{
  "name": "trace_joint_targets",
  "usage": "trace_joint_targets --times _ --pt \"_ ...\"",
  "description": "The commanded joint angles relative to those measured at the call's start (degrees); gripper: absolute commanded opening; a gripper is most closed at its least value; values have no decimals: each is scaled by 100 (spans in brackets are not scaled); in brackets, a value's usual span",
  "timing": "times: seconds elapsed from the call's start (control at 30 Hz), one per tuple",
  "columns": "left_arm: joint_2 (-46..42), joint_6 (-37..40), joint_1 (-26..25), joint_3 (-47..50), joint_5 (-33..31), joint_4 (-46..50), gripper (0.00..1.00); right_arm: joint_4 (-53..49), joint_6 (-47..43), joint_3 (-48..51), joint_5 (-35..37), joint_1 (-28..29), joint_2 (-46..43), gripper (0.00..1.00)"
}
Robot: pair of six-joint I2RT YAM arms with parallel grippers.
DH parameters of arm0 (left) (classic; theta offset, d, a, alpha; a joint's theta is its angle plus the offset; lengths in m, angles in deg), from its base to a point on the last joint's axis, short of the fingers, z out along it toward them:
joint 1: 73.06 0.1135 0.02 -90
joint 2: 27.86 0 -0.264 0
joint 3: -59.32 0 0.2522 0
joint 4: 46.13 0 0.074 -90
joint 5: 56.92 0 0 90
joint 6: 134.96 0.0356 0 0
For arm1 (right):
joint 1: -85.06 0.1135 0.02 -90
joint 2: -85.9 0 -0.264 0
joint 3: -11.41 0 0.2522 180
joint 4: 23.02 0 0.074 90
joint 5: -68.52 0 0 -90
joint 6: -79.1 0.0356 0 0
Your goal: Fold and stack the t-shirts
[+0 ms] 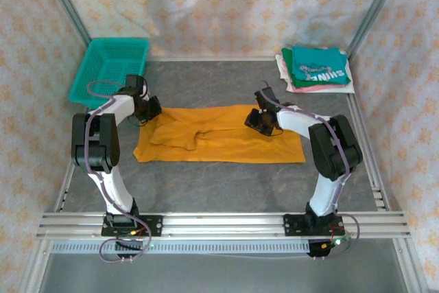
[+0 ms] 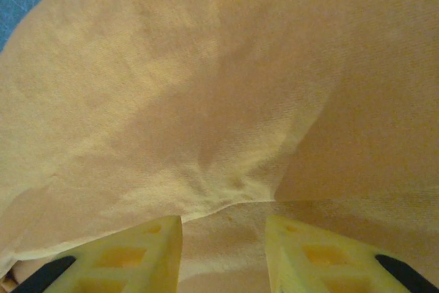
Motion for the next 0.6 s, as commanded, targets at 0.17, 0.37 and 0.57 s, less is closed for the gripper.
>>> trace_joint_targets --times 0.17,0.37,0.57 --pt "-164 -70 20 -586 43 434 0 -159 -82 -193 360 -38 139 38" --pt "218 -153 144 -1219 214 574 0 -200 3 -195 517 -322 419 38" --pt "736 -33 226 -1607 100 870 0 -116 89 24 446 -538 512 37"
